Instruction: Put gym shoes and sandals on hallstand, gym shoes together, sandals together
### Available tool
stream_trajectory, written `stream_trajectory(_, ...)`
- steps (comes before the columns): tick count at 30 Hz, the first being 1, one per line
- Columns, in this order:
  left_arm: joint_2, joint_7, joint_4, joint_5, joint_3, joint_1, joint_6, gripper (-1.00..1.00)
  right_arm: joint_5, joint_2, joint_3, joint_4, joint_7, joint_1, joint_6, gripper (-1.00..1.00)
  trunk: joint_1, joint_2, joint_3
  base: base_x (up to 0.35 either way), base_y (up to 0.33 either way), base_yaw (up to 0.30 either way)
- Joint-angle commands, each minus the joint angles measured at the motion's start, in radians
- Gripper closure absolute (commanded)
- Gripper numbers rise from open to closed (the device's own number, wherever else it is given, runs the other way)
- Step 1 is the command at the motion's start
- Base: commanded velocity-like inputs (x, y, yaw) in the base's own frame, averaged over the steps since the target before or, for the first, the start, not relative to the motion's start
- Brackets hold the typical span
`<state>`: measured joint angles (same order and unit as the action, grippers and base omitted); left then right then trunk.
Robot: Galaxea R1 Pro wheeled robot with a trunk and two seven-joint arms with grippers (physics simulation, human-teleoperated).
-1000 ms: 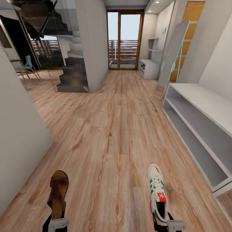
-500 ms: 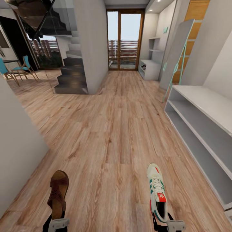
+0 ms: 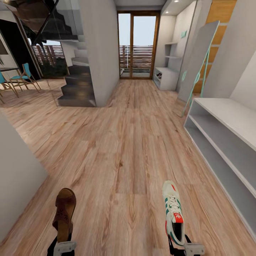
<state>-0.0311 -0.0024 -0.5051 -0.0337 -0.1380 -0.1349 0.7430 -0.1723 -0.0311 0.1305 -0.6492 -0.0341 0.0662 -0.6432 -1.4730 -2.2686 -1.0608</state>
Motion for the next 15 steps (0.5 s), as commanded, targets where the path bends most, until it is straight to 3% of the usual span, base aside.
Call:
stream_trajectory(1, 0.000, 0.001, 0.000, -0.007, -0.003, 0.000, 0.002, 1.00, -0.011, -0.001, 0.004, 0.000, -0.004, 0.001, -0.003, 1.00, 0.000, 0.000, 0.001, 0.339, 0.000, 0.000)
stream_trajectory(15, 0.000, 0.001, -0.001, -0.006, -0.004, 0.000, 0.002, 1.00, -0.010, -0.001, 0.005, 0.001, -0.006, 0.001, -0.003, 1.00, 0.000, 0.000, 0.022, 0.339, 0.000, 0.012)
